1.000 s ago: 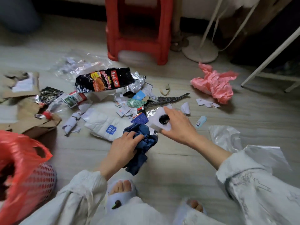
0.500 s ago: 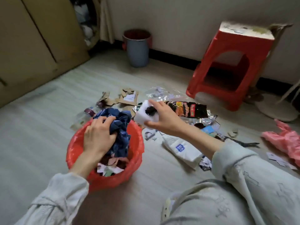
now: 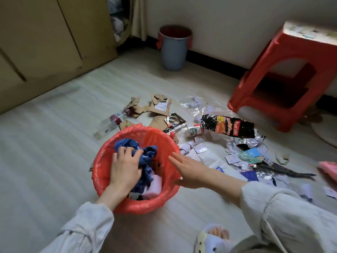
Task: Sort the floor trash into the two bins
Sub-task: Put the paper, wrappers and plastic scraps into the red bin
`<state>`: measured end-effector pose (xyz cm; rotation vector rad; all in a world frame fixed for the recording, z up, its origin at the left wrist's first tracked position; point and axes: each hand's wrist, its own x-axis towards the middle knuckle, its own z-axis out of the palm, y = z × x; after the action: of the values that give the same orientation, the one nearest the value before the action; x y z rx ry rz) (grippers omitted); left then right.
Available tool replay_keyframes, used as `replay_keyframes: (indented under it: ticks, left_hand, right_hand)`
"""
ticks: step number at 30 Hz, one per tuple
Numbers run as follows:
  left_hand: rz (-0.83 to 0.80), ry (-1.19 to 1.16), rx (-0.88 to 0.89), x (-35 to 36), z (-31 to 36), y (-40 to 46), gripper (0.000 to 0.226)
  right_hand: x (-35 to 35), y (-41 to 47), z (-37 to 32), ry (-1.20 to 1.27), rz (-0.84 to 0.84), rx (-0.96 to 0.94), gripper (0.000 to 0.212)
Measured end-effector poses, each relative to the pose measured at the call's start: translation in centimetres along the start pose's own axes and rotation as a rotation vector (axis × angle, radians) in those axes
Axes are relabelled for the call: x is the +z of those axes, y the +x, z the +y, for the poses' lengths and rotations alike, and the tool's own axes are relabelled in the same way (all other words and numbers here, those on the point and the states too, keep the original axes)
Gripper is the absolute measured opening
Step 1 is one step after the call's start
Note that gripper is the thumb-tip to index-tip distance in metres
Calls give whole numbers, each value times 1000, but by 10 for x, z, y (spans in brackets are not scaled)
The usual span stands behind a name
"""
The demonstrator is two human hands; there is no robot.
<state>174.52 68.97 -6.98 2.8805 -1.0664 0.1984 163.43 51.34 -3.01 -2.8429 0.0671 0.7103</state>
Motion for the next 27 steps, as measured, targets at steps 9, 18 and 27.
replay_keyframes:
  ticks: [9, 18, 27]
  left_hand:
    - [-741, 124, 121, 101, 1, 14, 67]
    - [-994, 73, -7, 145, -7, 13, 66]
    - [-899, -21, -51, 113, -2, 22, 51]
  right_hand:
    - [-3, 22, 20, 23, 47, -20, 79]
    - [34, 39, 32, -24, 73, -67, 74]
    - [11, 37, 36, -98, 21, -63, 72]
